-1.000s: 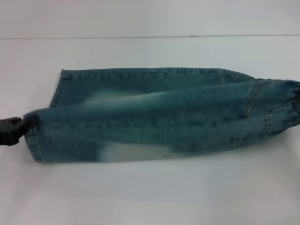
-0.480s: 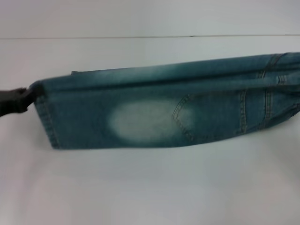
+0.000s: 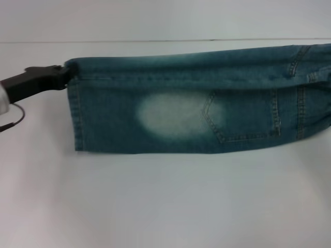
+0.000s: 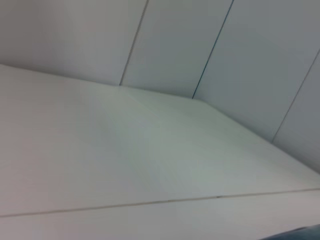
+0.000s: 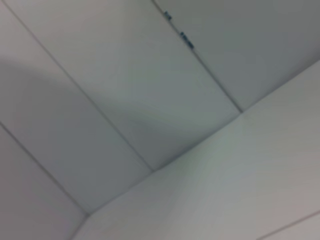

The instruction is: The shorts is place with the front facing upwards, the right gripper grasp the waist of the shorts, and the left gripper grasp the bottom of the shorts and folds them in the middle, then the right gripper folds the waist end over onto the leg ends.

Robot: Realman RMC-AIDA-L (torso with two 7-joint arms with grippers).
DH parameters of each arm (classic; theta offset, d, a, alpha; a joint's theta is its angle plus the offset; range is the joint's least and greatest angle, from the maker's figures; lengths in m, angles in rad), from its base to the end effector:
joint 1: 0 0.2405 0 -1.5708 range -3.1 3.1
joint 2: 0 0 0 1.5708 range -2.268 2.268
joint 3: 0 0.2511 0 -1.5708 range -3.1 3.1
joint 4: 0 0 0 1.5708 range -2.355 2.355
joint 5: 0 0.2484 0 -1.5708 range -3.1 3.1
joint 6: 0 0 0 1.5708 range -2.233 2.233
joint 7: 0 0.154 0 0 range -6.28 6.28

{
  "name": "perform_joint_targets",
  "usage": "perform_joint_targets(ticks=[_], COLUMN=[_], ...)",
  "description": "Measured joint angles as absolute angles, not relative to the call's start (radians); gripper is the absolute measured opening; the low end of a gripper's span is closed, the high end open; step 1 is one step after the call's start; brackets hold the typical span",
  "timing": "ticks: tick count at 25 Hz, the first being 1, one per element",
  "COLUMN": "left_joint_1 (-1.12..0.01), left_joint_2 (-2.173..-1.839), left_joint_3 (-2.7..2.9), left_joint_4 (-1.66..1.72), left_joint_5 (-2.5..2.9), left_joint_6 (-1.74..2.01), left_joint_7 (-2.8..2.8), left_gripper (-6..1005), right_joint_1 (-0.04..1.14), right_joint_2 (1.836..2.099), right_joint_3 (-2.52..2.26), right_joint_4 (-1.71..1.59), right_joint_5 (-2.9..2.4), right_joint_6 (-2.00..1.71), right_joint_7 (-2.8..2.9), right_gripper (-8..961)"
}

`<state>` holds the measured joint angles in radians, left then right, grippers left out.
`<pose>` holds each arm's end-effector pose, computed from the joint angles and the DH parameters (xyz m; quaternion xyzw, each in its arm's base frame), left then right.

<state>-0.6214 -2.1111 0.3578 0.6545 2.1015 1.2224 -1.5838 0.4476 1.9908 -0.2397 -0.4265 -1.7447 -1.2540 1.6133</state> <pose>-0.3098 0.4195 0.0286 -0.8317 -0.3772 -0.2626 0.3115 0.3896 0.3686 0.0809 -0.6619 0.4943 0.4227 0.3728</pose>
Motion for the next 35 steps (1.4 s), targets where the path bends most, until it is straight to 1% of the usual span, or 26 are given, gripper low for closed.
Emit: perform_joint_targets(ticks=[3,5,6,7,9,11,14,18,20,23,30,34,35], left_joint_1=[-0.659,-0.663,-0.671,-0.681,-0.686,-0.691,-0.692,-0.678,-0.661,-0.626,-0.543,-0.523,-0.52], left_joint_2=[-2.117,-2.12,-2.127,-2.149,-2.159,-2.163,-2.163,-2.163,-2.163,-2.164,-2.164,-2.164,-2.164], left_joint_3=[0.418,0.427,0.442,0.463,0.476,0.5,0.518,0.522,0.522,0.522,0.524,0.524,0.524], left_joint_4=[0.625,0.622,0.62,0.622,0.626,0.627,0.626,0.635,0.651,0.68,0.727,0.731,0.73], left_joint_5=[2.101,2.101,2.101,2.101,2.101,2.1,2.095,2.057,2.037,2.014,1.966,1.96,1.959], left_joint_6=[1.111,1.093,1.055,0.968,0.926,0.894,0.885,0.891,0.91,0.96,1.098,1.144,1.165], left_joint_7=[-1.584,-1.584,-1.583,-1.583,-1.582,-1.581,-1.583,-1.582,-1.581,-1.584,-1.587,-1.58,-1.57], left_gripper=[33,38,40,42,47,51,58,201,272,415,729,729,730], right_joint_1=[0.473,0.491,0.499,0.506,0.524,0.538,0.548,0.547,0.534,0.504,0.425,0.4,0.397], right_joint_2=[2.0,2.009,2.015,2.02,2.034,2.042,2.045,2.045,2.045,2.045,2.047,2.038,2.037], right_joint_3=[-0.253,-0.261,-0.261,-0.262,-0.268,-0.284,-0.323,-0.343,-0.34,-0.338,-0.337,-0.354,-0.358], right_joint_4=[-0.421,-0.414,-0.413,-0.413,-0.412,-0.412,-0.417,-0.432,-0.453,-0.484,-0.527,-0.528,-0.528], right_joint_5=[-1.749,-1.748,-1.748,-1.748,-1.748,-1.75,-1.751,-1.745,-1.743,-1.742,-1.732,-1.749,-1.764], right_joint_6=[-1.169,-1.114,-1.089,-1.068,-1.022,-0.981,-0.947,-0.94,-0.959,-1.008,-1.083,-1.098,-1.102], right_joint_7=[1.614,1.612,1.609,1.607,1.599,1.591,1.568,1.533,1.532,1.547,1.574,1.575,1.575], right_gripper=[171,177,180,183,189,195,204,216,310,450,736,884,883])
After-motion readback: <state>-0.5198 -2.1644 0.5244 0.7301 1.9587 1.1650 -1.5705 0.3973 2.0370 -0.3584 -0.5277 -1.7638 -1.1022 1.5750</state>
